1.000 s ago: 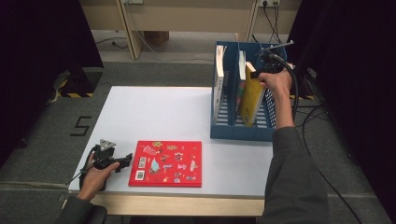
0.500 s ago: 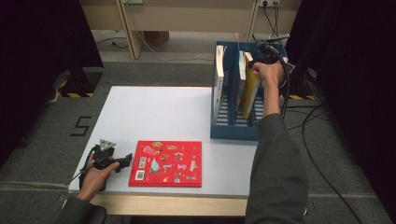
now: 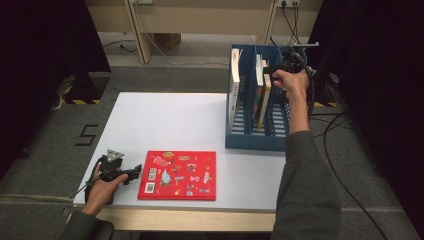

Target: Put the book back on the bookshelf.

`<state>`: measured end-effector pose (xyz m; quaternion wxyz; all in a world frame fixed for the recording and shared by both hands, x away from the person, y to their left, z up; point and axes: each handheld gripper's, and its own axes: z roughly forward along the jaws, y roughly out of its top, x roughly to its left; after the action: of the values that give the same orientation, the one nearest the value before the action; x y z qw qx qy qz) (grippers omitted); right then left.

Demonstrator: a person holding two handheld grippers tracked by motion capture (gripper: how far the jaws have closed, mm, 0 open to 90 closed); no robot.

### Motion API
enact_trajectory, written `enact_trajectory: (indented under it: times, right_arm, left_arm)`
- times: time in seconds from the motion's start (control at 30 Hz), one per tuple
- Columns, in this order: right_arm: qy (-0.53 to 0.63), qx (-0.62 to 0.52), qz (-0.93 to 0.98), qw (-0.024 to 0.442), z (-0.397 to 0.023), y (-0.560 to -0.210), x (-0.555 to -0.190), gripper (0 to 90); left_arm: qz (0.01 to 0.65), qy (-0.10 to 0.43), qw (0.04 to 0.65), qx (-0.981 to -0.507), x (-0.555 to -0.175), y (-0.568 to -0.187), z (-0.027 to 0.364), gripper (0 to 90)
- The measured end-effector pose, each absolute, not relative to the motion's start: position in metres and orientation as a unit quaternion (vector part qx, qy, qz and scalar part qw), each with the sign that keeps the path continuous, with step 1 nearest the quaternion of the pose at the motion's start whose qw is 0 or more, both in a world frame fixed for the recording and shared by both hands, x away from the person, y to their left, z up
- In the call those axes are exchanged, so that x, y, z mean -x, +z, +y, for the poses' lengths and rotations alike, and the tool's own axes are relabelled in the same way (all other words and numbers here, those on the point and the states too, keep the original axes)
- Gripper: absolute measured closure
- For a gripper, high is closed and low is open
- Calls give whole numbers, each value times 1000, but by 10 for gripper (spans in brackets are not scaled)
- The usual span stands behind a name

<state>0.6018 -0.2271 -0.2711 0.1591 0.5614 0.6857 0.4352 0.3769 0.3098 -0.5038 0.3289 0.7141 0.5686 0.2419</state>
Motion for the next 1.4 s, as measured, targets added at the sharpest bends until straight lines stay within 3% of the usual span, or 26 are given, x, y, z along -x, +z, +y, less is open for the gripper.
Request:
enact_trajectory:
  times: [0.33,0.67,0.77,0.93,1.2,1.4]
  right_arm:
    - [462,-512,708,154,-246,-273,-564,554]
    - [457,-483,729,160,-249,-305,-544,520]
    - [446,-481,737,166,-248,-315,-544,550]
    - [455,-474,736,163,-246,-329,-551,694]
    - [509,-492,697,117,-235,-338,-562,696]
    - [508,-484,701,129,-236,-341,-564,693]
  left_arm:
    - [568,242,329,-715,-377,-504,310,131]
    - [568,242,328,-715,-377,-504,310,132]
    - [568,242,328,-715,-377,-504,310,132]
    - [568,242,328,-715,-377,-504,310,132]
    - [567,242,328,-715,-377,-504,310,131]
    - [567,243,327,-716,-377,-504,310,132]
